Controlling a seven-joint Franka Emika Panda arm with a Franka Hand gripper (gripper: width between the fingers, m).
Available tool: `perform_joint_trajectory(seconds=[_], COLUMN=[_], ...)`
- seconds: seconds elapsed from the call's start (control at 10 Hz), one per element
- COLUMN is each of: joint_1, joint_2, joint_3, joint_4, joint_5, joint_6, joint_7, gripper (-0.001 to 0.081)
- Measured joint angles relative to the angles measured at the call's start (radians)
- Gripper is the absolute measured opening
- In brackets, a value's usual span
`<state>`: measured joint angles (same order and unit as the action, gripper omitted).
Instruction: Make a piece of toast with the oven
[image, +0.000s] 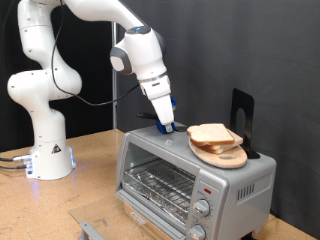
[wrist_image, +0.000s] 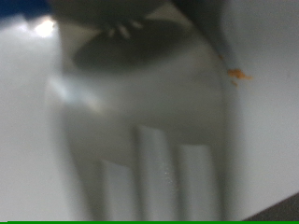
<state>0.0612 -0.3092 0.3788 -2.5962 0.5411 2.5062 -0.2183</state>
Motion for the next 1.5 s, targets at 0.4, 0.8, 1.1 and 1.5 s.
perform_joint_trajectory(seconds=[0.4, 0.8, 1.1, 1.5], joint_1=[0.0, -0.002, -0.006, -0.003], joint_2=[0.001, 0.009, 0.026, 0.032], joint_3=[0.0, 0.003, 0.004, 0.003], joint_4=[0.002, 0.004, 0.009, 0.012], joint_5=[0.0, -0.013, -0.044, -0.03], joint_6=[0.002, 0.024, 0.031, 0.034], joint_7=[0.001, 0.021, 0.05, 0.043], gripper=[0.0492, 0.0492, 0.0497, 0.0791])
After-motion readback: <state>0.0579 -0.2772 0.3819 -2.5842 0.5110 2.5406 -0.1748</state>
